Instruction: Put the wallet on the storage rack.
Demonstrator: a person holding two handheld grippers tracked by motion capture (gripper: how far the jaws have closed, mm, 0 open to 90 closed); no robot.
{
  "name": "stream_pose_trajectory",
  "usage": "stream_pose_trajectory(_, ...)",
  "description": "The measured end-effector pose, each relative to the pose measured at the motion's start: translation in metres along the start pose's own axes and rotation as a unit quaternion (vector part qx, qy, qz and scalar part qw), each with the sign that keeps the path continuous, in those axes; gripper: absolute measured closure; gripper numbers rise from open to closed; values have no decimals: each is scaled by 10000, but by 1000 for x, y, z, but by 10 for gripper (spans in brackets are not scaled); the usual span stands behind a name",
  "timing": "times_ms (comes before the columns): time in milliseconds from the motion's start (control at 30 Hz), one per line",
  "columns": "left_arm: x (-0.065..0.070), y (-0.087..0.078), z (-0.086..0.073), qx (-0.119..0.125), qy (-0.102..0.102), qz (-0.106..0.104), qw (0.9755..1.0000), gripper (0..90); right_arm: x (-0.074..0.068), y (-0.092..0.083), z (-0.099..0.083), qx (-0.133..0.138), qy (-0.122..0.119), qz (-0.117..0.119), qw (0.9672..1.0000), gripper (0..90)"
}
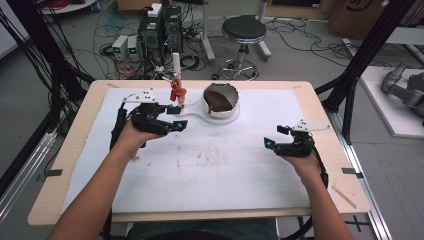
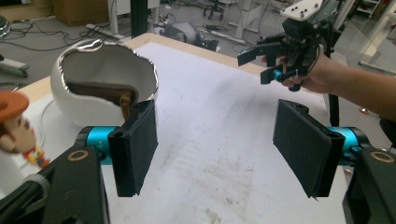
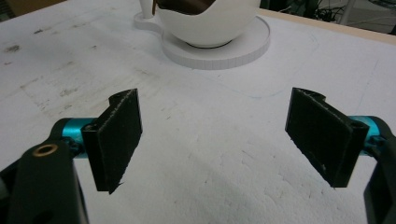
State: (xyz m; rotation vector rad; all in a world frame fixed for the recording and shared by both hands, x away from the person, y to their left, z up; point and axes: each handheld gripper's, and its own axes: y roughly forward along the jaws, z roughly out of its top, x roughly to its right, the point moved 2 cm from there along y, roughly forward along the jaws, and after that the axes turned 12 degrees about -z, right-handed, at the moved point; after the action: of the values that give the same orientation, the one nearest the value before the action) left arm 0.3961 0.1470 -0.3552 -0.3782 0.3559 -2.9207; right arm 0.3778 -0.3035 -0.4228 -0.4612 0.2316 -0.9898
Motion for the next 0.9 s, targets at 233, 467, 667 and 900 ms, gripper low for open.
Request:
stream_pose_trajectory(233, 5, -9, -20, -262, 9, 176, 9995, 278, 0, 1, 0, -17, -6, 15, 10000, 189)
stream_pose_trajectory(467, 12, -18, -33, -239, 41, 159, 9996, 255, 1, 1, -1, -23, 14, 14, 10000, 189)
stream_pose_trajectory(667, 16, -26, -41, -155, 76, 160, 9997, 240, 1, 1, -1, -14, -10, 38, 10000, 189)
stream_pose_trajectory(900, 12, -32, -59, -245, 55, 238, 9994, 211, -1, 3, -1, -49, -39, 75, 10000, 189)
